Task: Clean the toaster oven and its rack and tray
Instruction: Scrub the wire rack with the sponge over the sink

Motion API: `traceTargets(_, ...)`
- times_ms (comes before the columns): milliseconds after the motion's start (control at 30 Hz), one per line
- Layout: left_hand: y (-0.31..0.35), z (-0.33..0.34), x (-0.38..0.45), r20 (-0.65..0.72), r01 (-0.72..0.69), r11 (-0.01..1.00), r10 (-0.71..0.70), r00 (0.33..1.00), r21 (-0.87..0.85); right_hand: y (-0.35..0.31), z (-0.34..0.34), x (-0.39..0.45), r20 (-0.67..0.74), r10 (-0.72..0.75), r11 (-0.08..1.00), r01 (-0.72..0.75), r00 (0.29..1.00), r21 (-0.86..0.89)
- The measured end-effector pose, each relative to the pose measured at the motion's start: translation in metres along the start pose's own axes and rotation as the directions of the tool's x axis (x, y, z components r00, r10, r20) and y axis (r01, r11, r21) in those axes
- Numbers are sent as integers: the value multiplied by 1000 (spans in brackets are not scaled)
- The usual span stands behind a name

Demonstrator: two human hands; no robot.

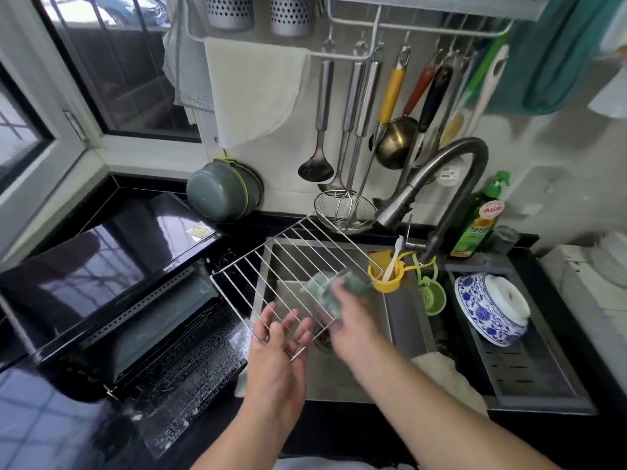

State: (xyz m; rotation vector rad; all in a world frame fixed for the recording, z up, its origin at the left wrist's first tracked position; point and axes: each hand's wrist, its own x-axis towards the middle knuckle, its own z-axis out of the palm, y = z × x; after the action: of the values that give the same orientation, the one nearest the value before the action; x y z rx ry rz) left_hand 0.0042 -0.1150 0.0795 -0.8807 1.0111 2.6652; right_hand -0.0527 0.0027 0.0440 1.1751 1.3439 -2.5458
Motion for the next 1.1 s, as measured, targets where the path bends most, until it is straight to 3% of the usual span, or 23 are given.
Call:
traceTargets(67,4,0,3,5,-1,1000,1,1000,-16,14,7,-17,141,48,994,-33,989,-106)
traceTargets(100,6,-1,3,6,-2,1000,2,1000,-4,5,7,-17,145,37,995,-23,989,-96)
traceTargets(200,3,-2,-2,16,-5,999,4,1000,40,-38,-5,9,4,19,988,-19,1000,154)
traceTargets(267,0,0,-5,14,-4,999,3,1000,38,-37,-3,6,-51,23,988,-15,998,152)
traceTargets(367,0,0,1,8,-9,1000,9,1000,-13,-2,9,-19,114,130,991,-130,985,-4)
traceTargets(433,5,-2,3,8,-7,1000,7,1000,-3,-6,6,-25,207,204,977,-212,957,17)
traceTargets(600,5,-6,-6,12,-10,1000,10,1000,0,-37,-11,-19,247,140,981,-169,959,99)
traceTargets(767,-5,7,-12,76,18,999,-21,997,37,-33,1,-15,-9,-88,992,87,996,-92)
traceTargets(867,-5,11,-15,87,5,999,-8,996,36,-41,-4,-9,-132,-59,997,52,990,-62)
traceTargets(933,-7,11,-15,66,8,1000,-9,998,22,-40,-4,-11,-76,-35,999,33,996,-29)
traceTargets(1100,-10,11,-7,15,1,999,0,1000,-47,-5,0,-35,256,72,996,-55,964,-75)
